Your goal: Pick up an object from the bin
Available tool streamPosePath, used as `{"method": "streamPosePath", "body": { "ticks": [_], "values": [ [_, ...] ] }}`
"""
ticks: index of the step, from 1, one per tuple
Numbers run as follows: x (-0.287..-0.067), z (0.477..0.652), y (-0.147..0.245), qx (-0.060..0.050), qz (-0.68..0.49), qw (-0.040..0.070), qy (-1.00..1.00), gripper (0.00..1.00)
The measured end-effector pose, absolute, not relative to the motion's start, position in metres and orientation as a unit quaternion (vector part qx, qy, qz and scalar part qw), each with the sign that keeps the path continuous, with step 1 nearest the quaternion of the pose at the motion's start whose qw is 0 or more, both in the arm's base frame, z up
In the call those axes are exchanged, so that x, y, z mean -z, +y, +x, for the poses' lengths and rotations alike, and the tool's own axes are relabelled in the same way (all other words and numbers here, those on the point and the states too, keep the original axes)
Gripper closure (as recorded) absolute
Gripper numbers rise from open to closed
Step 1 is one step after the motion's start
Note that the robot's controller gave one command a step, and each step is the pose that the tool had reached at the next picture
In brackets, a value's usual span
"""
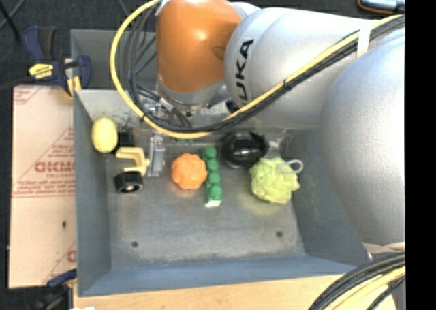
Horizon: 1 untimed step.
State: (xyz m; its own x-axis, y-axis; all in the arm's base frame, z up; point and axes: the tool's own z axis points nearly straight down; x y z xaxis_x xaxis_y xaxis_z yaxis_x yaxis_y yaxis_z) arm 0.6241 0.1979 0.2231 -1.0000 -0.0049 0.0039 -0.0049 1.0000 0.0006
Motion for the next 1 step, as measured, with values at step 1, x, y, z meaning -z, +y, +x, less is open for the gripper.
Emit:
{"method": "streamPosePath", "body": {
  "ticks": [1],
  "values": [
    [-0.2285,0.6253,0.1966,0.001,0.001,-0.002,-1.0,0.0]
  ]
}}
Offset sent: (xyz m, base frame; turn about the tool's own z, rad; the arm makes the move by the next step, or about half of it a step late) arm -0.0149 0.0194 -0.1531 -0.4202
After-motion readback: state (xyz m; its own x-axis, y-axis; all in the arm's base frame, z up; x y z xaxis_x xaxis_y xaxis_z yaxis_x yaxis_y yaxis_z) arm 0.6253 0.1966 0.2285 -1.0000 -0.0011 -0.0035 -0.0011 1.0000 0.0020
